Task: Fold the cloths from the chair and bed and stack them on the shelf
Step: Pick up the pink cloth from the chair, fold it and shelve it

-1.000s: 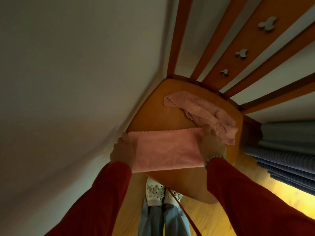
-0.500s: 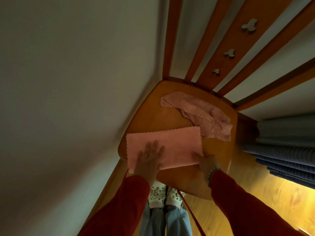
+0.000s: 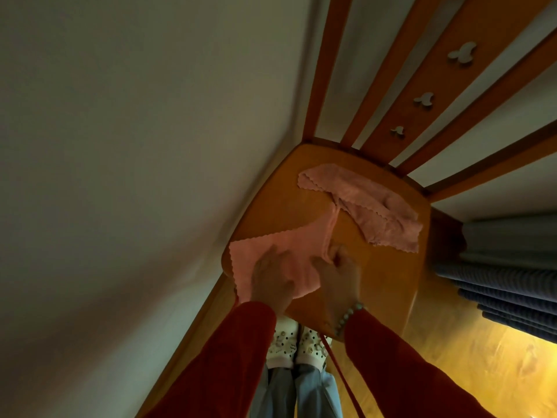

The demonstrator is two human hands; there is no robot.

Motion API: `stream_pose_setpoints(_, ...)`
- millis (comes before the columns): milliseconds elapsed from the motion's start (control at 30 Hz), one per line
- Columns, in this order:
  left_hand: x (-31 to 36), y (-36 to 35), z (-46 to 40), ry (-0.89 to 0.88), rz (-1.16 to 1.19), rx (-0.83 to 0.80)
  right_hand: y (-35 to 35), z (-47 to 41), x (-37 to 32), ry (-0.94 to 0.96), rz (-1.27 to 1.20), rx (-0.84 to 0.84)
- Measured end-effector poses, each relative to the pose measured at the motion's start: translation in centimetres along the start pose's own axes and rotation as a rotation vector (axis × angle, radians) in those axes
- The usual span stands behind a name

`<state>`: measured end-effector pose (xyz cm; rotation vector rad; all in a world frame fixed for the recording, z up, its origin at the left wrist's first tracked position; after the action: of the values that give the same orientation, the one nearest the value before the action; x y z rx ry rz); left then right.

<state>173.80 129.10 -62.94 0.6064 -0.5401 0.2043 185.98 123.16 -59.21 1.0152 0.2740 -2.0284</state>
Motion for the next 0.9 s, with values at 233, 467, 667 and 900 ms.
stream_pose_setpoints(233, -2.6, 4.1, -0.6, 0.313, 1.244, -0.083, -7.9, 1.9, 2.0, 0.153, 0.486, -0.291)
stream_pose_setpoints(467, -7.9, 3.7, -1.3, 0.408, 1.136, -0.095, -11.0, 3.3, 5.0, 0.288, 0.816, -0.504)
stream_pose_setpoints(667, -9.1, 4.1, -1.9, 0.336, 0.869, 0.001, -10.6, 4.5, 6.7, 0.436, 0.935, -0.617)
stream_pose_setpoints(900, -8.4, 4.1, -0.3, 0.296, 0.844, 0.038, -6.7, 3.7, 6.6, 0.353, 0.91, -0.477)
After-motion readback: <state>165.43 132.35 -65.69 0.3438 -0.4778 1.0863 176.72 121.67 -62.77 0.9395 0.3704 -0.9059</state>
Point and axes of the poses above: each hand's wrist, its own z-axis away from the middle knuckle, its own y-axis out of the back of the hand, x = y × z, the point moved 4 cm from there along -z, towards the middle knuckle, and after that the axes turned 6 degrees about -x, right-handed, at the moved point
